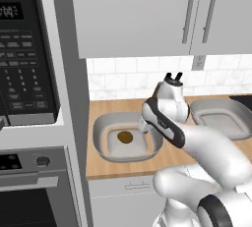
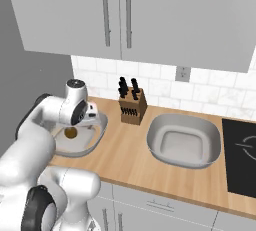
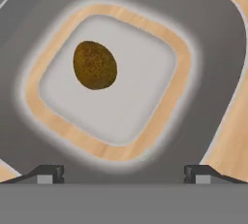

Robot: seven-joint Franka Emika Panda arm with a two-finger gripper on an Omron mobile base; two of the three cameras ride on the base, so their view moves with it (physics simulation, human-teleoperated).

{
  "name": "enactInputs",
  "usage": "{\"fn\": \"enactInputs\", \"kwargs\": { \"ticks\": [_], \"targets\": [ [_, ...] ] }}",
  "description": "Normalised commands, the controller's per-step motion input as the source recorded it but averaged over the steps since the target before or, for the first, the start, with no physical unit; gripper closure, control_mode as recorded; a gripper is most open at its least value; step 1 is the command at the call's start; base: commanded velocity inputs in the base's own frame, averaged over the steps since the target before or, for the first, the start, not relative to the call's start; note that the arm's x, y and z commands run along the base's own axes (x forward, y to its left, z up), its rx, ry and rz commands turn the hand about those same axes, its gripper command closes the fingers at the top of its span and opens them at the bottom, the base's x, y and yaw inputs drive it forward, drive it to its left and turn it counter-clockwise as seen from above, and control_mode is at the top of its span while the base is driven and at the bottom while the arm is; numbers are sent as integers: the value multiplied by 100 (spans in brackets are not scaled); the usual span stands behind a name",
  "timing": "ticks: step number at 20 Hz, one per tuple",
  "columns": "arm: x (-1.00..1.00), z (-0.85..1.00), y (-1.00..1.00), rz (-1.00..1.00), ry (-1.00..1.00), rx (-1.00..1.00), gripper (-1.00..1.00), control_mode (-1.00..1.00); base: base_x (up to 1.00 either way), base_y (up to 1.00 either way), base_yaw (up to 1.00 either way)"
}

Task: Place one avocado and one chicken drumstick in each tupperware on the nearby counter, to pack two identical lunches.

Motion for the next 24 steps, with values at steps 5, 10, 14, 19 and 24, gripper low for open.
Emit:
{"fn": "enactInputs", "kwargs": {
  "ticks": [5,10,14,19,24],
  "targets": [
    [-47,13,-46,-50,-2,-6,-100,-100,0,0,0],
    [-35,15,-28,-51,-5,-2,-100,-100,0,0,0],
    [-60,65,-3,-11,-23,1,-100,-100,0,0,0],
    [-79,59,2,9,-15,0,-100,-100,0,0,0],
    [-86,18,-2,12,-1,0,-100,-100,0,0,0]
  ]
}}
